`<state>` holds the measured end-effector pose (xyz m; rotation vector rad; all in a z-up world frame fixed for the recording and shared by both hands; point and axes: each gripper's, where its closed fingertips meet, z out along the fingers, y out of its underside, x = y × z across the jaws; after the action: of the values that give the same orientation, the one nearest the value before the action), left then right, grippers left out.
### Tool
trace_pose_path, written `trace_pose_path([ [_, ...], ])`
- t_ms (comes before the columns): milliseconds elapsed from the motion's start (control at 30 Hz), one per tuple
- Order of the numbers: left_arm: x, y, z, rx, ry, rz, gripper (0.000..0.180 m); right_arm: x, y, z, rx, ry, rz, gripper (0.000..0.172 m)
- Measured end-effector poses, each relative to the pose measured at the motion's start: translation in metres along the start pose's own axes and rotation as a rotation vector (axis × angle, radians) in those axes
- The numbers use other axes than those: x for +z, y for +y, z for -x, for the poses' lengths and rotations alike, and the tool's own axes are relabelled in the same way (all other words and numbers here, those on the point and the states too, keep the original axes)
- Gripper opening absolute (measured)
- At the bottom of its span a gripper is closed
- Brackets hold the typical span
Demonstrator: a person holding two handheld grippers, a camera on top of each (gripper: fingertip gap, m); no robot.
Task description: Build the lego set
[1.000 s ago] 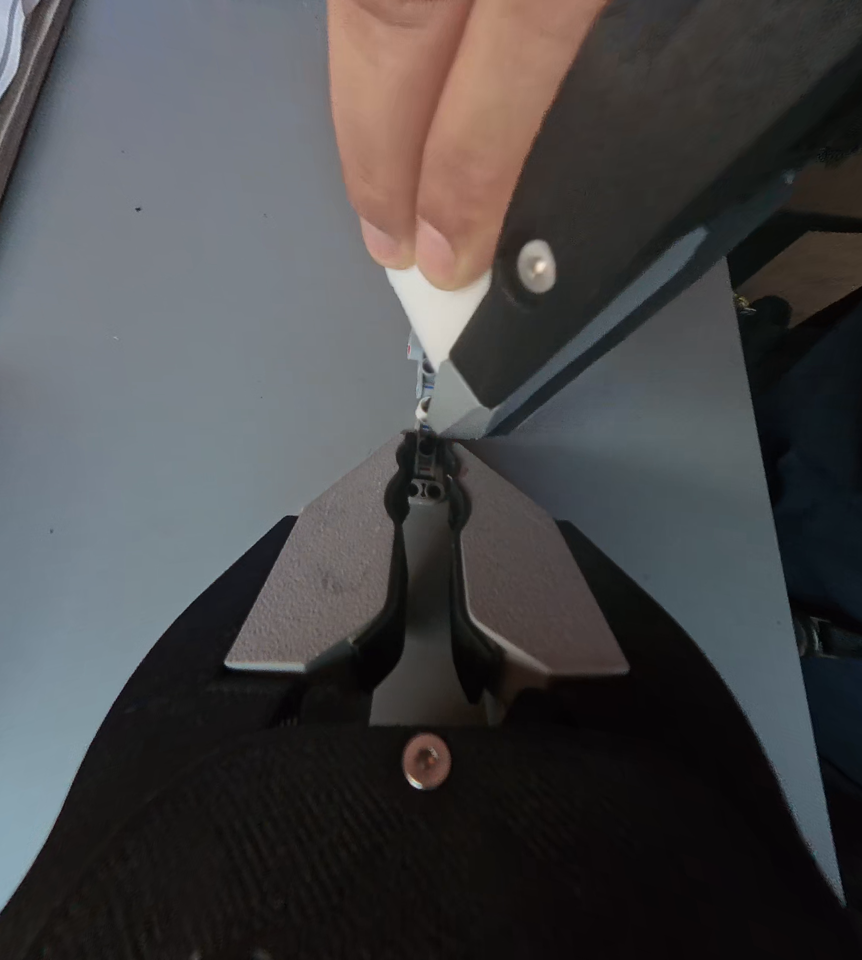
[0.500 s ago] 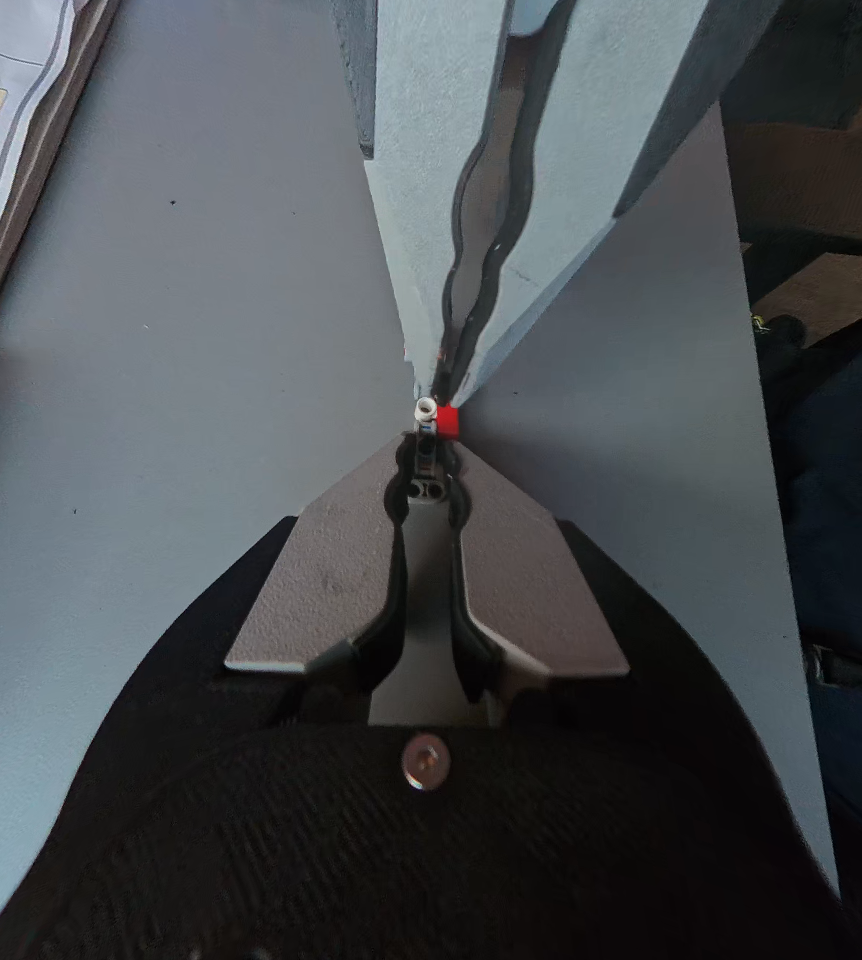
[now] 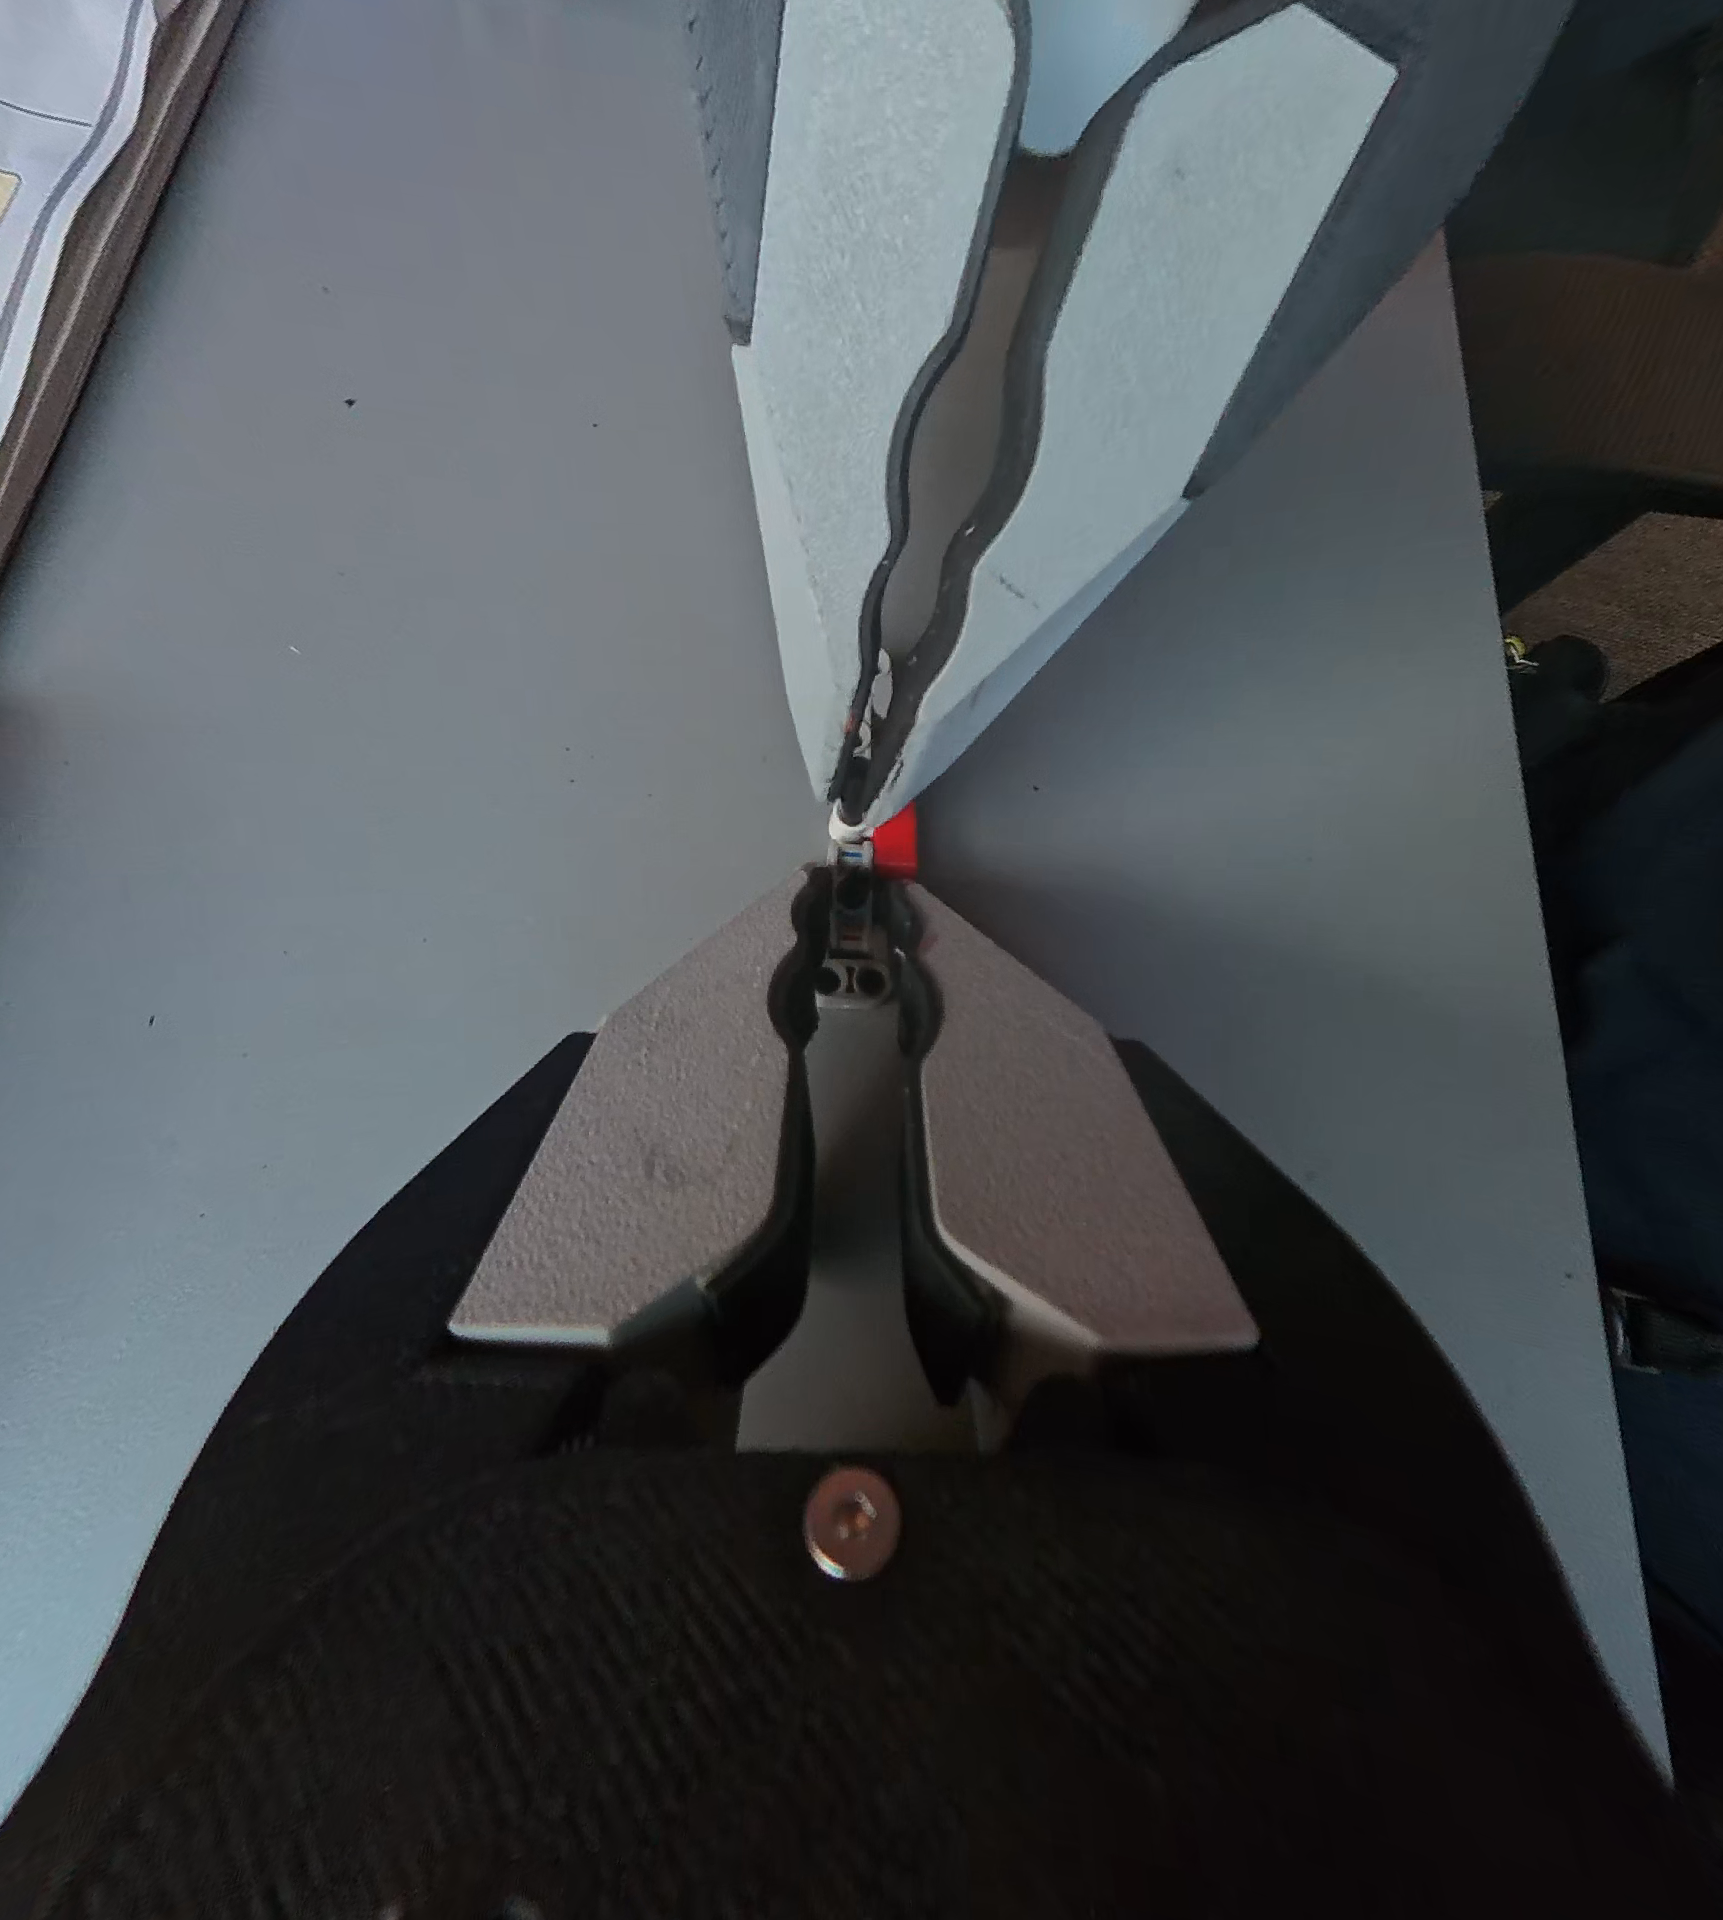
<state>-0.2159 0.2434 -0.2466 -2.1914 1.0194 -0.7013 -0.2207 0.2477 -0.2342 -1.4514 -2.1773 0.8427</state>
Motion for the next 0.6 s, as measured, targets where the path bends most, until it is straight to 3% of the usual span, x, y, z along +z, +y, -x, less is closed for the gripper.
trace_pose_path([
  [300,0.0,0.0002,-0.0001,0.003,-0.004,0.002,0.008,-0.0001,0.0002,0.0003,-0.117,0.126,-0.035,0.001],
  [467,0.0,0.0,0.0002,-0.001,-0.005,0.001,0.008,-0.0013,0.0033,-0.0018,-0.01,0.147,-0.102,0.001],
  [600,0.0,0.0001,0.0002,-0.001,-0.005,0.001,0.008,-0.001,0.0043,-0.0028,-0.059,0.156,-0.044,0.001],
])
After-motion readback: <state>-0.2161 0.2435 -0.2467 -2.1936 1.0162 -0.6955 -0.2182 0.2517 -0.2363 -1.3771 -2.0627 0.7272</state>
